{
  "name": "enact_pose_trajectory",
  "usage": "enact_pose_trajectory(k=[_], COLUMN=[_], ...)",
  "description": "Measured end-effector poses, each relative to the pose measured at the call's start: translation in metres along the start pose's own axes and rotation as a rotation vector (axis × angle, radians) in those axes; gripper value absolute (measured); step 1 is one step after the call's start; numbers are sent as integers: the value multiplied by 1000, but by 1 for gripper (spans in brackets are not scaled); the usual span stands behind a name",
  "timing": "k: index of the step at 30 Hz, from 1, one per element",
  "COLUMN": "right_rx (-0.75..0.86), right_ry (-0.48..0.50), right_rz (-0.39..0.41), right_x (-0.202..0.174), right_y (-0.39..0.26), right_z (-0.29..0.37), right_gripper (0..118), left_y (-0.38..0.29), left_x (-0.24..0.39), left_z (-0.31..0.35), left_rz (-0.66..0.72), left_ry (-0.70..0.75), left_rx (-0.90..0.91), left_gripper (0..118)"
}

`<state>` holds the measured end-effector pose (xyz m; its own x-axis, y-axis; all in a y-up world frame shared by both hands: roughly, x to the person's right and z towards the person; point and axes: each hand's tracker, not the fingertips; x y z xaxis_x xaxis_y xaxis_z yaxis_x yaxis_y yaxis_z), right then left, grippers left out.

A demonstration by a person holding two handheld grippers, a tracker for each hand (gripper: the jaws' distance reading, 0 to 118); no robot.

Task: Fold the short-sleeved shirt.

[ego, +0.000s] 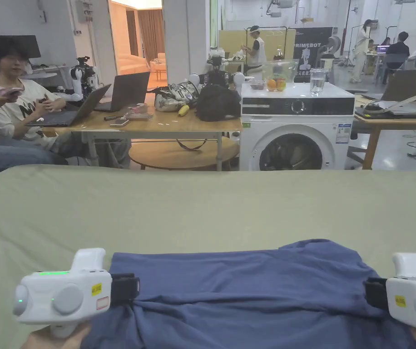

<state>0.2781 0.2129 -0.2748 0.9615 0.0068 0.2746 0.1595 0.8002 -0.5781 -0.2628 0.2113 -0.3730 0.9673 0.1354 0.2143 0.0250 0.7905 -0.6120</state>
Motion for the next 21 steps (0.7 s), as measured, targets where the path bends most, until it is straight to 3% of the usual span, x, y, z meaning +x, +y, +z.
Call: enact_pose_trajectory(k=[1,2,7,8,9,10,11,12,13,18,21], right_rx=[30,44,164,174,183,183,196,201,198,170,159], right_ry=[31,56,127,135,136,147,161,177,172,199,202], right_rz=[-20,-26,16,12,-3,-11,-23,-17,-1,-10,1], right_x=[1,-1,-17,-20,-23,-25,-26,-27,-29,-24,-19], right_y=[0,1,-6,-9,-12,-15,-21,-27,-34,-61,-69], right_z=[9,17,73,86,96,106,115,122,128,149,157], right_gripper=[62,66,65,65,64,57,46,27,2,0,0], left_y=[6,7,11,11,10,7,4,0,-4,-25,-38], left_x=[0,2,23,26,31,34,36,36,35,22,-1], left_z=[14,25,79,91,97,107,115,125,131,147,128], left_rz=[10,11,-60,-72,-76,-63,-64,-54,-46,13,93], left_ry=[-12,4,-17,-21,-21,-38,-40,-62,-108,-77,-62], left_rx=[26,53,192,209,222,220,227,244,242,194,52], left_gripper=[94,92,88,78,60,28,7,0,0,0,1])
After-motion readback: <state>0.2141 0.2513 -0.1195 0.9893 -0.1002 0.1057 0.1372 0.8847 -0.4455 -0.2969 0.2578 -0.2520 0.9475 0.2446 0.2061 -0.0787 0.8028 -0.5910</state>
